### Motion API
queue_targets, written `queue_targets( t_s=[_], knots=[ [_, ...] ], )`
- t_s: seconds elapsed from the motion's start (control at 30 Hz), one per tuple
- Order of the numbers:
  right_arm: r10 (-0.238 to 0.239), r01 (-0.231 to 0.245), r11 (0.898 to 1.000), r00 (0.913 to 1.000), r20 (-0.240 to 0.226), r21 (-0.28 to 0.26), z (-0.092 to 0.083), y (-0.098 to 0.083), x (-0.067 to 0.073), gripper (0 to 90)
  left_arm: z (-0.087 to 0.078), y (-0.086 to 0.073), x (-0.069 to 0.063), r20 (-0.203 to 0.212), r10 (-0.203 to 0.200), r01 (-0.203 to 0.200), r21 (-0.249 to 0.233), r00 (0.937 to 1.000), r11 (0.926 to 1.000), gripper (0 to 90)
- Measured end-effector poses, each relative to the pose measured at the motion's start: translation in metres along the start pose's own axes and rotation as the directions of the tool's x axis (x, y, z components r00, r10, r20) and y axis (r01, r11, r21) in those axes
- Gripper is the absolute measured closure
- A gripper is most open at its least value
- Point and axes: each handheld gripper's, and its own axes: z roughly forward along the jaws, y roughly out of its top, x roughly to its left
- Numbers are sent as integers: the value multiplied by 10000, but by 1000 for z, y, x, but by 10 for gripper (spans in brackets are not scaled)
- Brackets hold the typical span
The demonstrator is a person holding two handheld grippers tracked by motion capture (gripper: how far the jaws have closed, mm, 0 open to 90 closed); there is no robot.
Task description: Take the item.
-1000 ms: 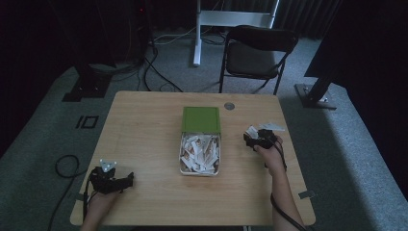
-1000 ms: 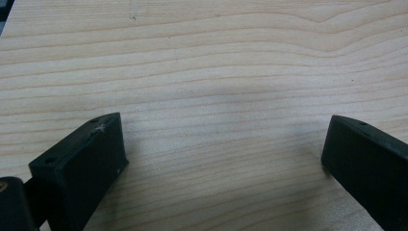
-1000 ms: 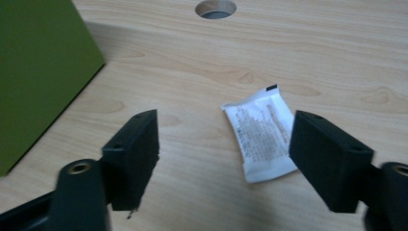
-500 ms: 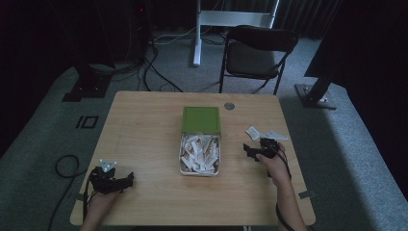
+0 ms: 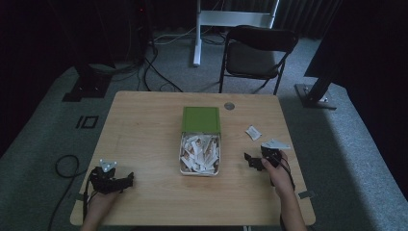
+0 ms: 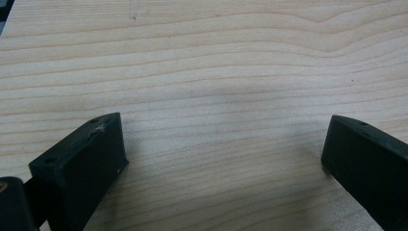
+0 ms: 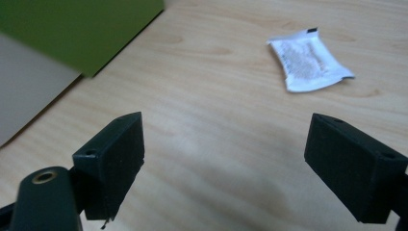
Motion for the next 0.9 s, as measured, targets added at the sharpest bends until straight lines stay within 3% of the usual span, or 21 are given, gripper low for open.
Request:
queue_targets(
  t_s=[0.23,0.4,0.67,0.9],
  knots=[
    [-68,68,10000,9999,-110,34,-8,-13,5,138,0,0,0,-4,-4,4,-8,10000,10000,24],
    [-410,417,9987,9989,-228,307,-17,-24,9,138,0,0,0,-7,10,-10,1,10000,10000,24],
    [-615,618,9970,9981,-95,463,-33,-39,9,138,0,0,0,-6,10,-10,2,10000,10000,24],
    [-353,355,9981,9994,-38,494,-42,-51,5,138,0,0,0,-6,10,-10,2,10000,10000,24]
  ],
)
